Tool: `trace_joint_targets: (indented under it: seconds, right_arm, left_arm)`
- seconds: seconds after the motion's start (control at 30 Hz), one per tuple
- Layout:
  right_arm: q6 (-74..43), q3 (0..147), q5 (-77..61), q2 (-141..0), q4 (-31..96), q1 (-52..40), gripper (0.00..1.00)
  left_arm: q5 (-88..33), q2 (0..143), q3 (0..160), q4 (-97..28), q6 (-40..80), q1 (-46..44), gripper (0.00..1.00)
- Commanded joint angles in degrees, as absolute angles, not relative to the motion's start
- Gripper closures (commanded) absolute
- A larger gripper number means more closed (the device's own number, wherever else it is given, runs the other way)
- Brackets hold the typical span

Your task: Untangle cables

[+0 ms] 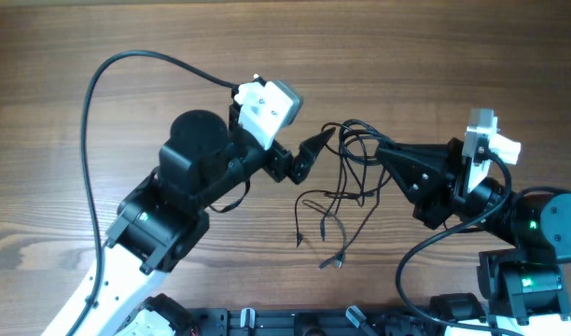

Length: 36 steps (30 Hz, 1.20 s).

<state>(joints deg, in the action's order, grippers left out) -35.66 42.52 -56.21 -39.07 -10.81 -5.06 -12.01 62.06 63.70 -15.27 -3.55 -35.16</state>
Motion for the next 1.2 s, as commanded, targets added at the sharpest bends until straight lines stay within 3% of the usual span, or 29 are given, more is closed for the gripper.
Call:
trace_joint_targets:
  seconds: [0.0,0.2,0.27,0.37,0.43,0.7,0.83,1.0,1.17]
  right_arm:
    - [-34.52,43.03,-59.86,-38.89,-11.29,-4.86,0.96]
    - [-34.54,43.03,-61.63,-38.92,-11.29,-4.86,0.96]
    - [-34.54,43.03,-61.63,-38.89,-11.29,-4.86,0.96]
    - [-34.52,43.03,-61.60,-38.89,-11.29,-4.86,0.95]
    - [-34.52,43.03,-61.43,-38.92,-11.31,-4.86,0.95]
    - [-34.52,43.03,-61.17,-38.89,-11.29,-4.86,0.96]
    - [-34.48,43.03,-60.05,-38.92,-11.27,-4.86,0.95]
    - [-34.48,43.03,-60.05,-38.92,-11.27,-4.86,0.95]
    - [-34.50,43.03,-60.05,-38.92,-11.09,-4.86,0.96]
  left_arm:
    - [-7.62,63.31,64.01,-13.91,1.04,-35.00,0.06]
    - [-12.14,64.71,63.99,-13.17,1.98,-36.51,0.05]
    - [-9.50,65.78,64.01,-13.74,3.75,-36.64,0.15]
    - [17.74,66.35,63.99,-19.03,25.54,-36.47,0.20]
    - [23.31,66.35,63.99,-21.04,31.05,-36.47,0.19]
    - [23.70,66.32,63.99,-22.28,41.82,-35.62,0.22]
    - [21.58,66.04,63.99,-24.86,49.17,-31.09,0.22]
    - [20.62,62.87,63.99,-24.18,50.43,-26.83,0.14]
    - [20.62,58.54,63.99,-23.73,55.44,-21.37,0.16]
